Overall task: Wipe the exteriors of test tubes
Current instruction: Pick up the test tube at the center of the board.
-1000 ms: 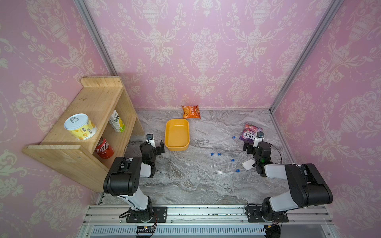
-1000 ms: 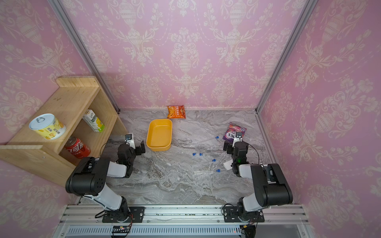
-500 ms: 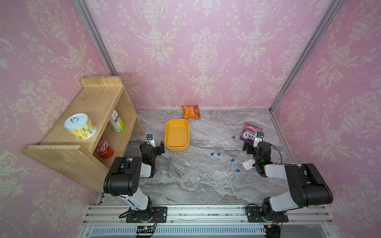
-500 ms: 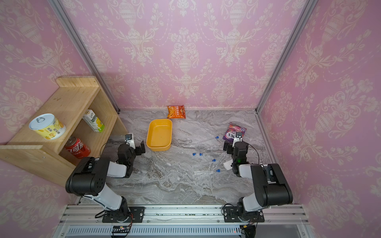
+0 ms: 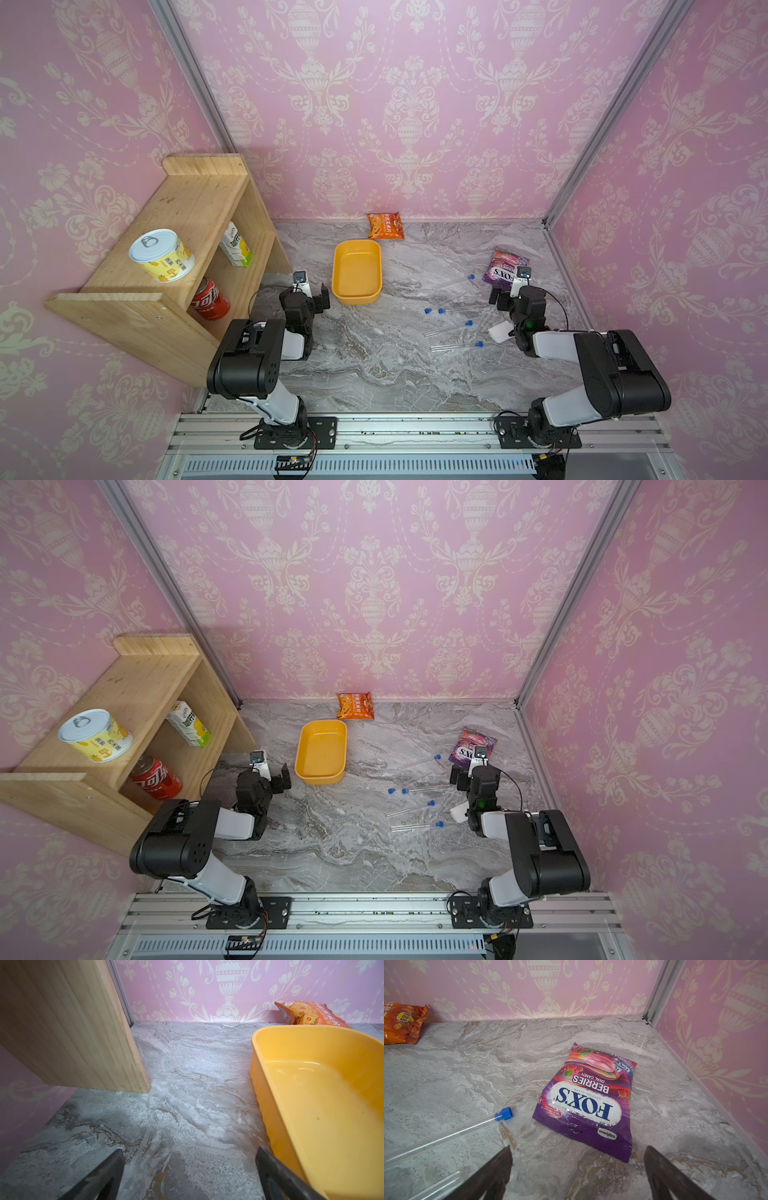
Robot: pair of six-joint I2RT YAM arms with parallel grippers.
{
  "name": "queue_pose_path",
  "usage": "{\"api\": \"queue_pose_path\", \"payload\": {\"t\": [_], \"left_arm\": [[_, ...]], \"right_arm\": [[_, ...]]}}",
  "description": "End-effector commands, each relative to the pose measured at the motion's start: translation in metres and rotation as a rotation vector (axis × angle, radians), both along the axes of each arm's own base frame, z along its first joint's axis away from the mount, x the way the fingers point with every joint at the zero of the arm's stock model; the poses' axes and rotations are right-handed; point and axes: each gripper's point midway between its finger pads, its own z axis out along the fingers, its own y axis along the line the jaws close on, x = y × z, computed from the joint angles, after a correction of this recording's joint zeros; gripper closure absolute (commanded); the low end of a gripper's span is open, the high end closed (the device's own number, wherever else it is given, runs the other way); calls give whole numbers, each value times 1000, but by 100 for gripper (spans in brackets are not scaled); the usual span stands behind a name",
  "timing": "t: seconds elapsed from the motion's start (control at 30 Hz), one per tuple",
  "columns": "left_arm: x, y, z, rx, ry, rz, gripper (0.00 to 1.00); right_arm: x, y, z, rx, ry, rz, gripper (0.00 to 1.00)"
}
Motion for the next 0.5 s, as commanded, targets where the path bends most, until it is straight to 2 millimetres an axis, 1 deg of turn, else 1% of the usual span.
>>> {"api": "queue_pose_path", "payload": {"t": [0.0,0.07,0.2,0.23,0.3,0.33,0.4,0.47], "left_arm": [[-11,9,20,4,-53,59,1],[-16,9,33,10,-71,60,1],[-19,-13,70,56,-129,-17,1],[-18,-17,75,59,-123,-31,1],[-17,-29,95,34,-135,-67,1],[-16,-33,102,10,-136,-81,1],[-16,-44,120,-49,-145,-104,1],[-19,-52,139,-120,-151,-87,1]], "right_arm": [[-2,3,4,-11,-8,-8,0],[-3,5,4,-19,-14,-2,0],[-3,13,10,-17,-25,50,0],[-1,14,13,-23,-10,55,0],[7,14,26,-20,110,48,0],[9,13,30,-23,162,44,0],[14,20,42,-18,186,81,0],[13,23,58,30,170,79,0]]}}
